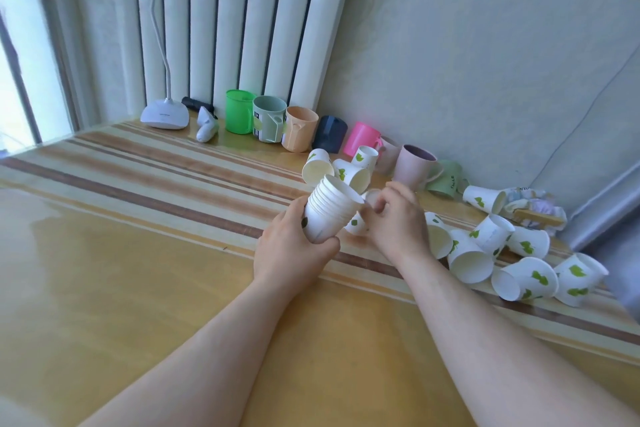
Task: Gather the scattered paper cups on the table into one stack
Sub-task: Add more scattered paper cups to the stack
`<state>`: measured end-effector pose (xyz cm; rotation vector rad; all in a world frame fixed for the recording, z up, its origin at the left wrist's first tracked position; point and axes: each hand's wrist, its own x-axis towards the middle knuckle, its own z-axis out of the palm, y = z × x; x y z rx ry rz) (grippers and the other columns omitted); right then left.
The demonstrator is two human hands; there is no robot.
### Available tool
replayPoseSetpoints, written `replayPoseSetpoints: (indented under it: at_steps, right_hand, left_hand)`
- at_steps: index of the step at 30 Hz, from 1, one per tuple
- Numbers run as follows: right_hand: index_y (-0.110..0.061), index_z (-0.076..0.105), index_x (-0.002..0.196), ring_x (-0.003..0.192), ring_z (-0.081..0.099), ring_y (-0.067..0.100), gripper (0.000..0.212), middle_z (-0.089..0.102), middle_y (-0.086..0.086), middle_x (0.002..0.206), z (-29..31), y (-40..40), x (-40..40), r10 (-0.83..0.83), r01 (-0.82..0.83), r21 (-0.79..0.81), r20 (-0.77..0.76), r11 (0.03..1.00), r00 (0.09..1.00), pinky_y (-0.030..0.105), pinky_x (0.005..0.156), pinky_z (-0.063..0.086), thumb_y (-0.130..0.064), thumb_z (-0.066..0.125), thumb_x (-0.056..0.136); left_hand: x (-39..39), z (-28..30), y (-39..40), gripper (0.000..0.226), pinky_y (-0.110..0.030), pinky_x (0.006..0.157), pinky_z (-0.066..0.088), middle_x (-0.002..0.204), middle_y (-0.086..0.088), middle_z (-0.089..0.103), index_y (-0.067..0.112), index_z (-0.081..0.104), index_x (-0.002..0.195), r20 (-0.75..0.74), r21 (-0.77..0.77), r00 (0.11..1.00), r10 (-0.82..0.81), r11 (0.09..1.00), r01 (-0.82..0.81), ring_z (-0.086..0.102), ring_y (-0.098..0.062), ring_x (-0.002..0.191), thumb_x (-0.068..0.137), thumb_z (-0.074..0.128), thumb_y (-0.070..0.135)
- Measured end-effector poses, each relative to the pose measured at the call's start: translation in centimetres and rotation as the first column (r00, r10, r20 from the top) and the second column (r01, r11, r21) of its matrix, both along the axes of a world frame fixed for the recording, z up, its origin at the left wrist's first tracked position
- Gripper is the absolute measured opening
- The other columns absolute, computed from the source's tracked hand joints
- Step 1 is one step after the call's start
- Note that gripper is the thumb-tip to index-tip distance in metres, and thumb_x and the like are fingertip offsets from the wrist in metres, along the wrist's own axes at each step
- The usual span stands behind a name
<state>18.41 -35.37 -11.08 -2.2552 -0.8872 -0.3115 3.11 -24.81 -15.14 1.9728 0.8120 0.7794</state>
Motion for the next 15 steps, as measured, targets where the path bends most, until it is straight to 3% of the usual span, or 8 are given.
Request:
replayPoseSetpoints:
  at_steps: [2,4,5,7,8,12,14,15]
  right_hand:
    - [-0.008,0.051,0.074,0.108,0.064,0.032,0.038,0.071,0.008,0.106,-0.1,-0.7,-0.2,-0.044,0.043,0.062,0.018,0.997,0.999,0.041,0.082,0.048,-0.026,0.081,0.088]
    - [-0.013,0.054,0.092,0.104,0.062,0.032,0.032,0.066,0.003,0.105,-0.1,-1.6,-0.5,-0.08,0.083,0.06,-0.038,0.995,0.996,0.041,0.078,0.046,-0.026,0.082,0.085]
    - [-0.016,0.055,0.108,0.108,0.059,0.03,0.038,0.061,0.0,0.113,-0.2,-2.1,-0.6,-0.086,0.087,0.022,-0.068,0.996,0.994,0.038,0.08,0.044,-0.026,0.082,0.083]
    - [-0.024,0.046,0.141,0.122,0.054,0.027,0.07,0.051,0.001,0.133,-0.2,-3.2,-1.1,-0.051,0.033,-0.131,-0.134,0.991,0.99,0.035,0.091,0.043,-0.026,0.082,0.082]
    - [-0.029,0.04,0.149,0.128,0.051,0.027,0.08,0.049,0.002,0.137,-0.3,-3.7,-1.3,-0.031,-0.004,-0.203,-0.166,0.979,0.986,0.036,0.096,0.044,-0.027,0.08,0.081]
    - [-0.043,0.03,0.152,0.125,0.055,0.033,0.084,0.057,-0.001,0.136,-1.0,-4.9,-2.2,-0.043,-0.059,-0.393,-0.245,0.918,0.969,0.045,0.097,0.053,-0.034,0.067,0.077]
    - [-0.046,0.036,0.151,0.119,0.059,0.028,0.076,0.062,-0.005,0.133,-1.0,-5.3,-2.2,-0.073,-0.025,-0.281,-0.334,0.959,0.94,0.039,0.088,0.053,-0.03,0.066,0.083]
    - [-0.043,0.045,0.145,0.11,0.062,0.023,0.066,0.065,-0.006,0.126,-1.0,-5.4,-2.2,-0.063,0.01,-0.129,-0.417,0.992,0.907,0.035,0.08,0.05,-0.026,0.067,0.085]
  left_hand:
    - [0.0,0.1,-0.1,0.063,-0.044,0.088,0.055,0.107,0.018,0.065,0.049,0.052,0.131,-0.014,0.009,1.0,-0.001,1.0,0.001,0.062,-0.016,0.104,0.07,0.071,0.046]
    - [0.1,0.1,-0.1,0.06,-0.046,0.09,0.055,0.105,0.018,0.064,0.048,0.053,0.128,-0.025,0.01,1.0,-0.002,1.0,0.002,0.062,-0.017,0.104,0.071,0.071,0.046]
    - [0.0,0.1,-0.2,0.057,-0.046,0.09,0.055,0.103,0.018,0.063,0.048,0.053,0.125,-0.028,0.008,1.0,-0.002,1.0,0.002,0.061,-0.017,0.103,0.071,0.072,0.044]
    - [0.0,0.1,-0.2,0.054,-0.046,0.089,0.054,0.101,0.019,0.062,0.048,0.052,0.122,-0.034,0.006,0.999,-0.007,1.0,0.007,0.061,-0.017,0.103,0.072,0.072,0.043]
    - [0.0,0.2,-0.2,0.054,-0.046,0.089,0.054,0.1,0.019,0.062,0.048,0.052,0.122,-0.036,0.009,0.999,-0.011,1.0,0.012,0.06,-0.017,0.103,0.072,0.072,0.042]
    - [-0.1,0.3,-0.3,0.059,-0.045,0.086,0.055,0.105,0.017,0.066,0.049,0.053,0.126,-0.04,0.025,0.999,-0.028,0.999,0.029,0.062,-0.018,0.104,0.071,0.073,0.043]
    - [-0.2,0.3,-0.4,0.061,-0.045,0.086,0.055,0.106,0.017,0.066,0.05,0.054,0.129,-0.037,0.032,0.999,-0.035,0.999,0.036,0.062,-0.018,0.104,0.072,0.073,0.042]
    - [-0.3,0.3,-0.4,0.062,-0.045,0.086,0.055,0.106,0.017,0.066,0.05,0.054,0.13,-0.035,0.033,0.999,-0.037,0.999,0.038,0.062,-0.018,0.104,0.072,0.074,0.041]
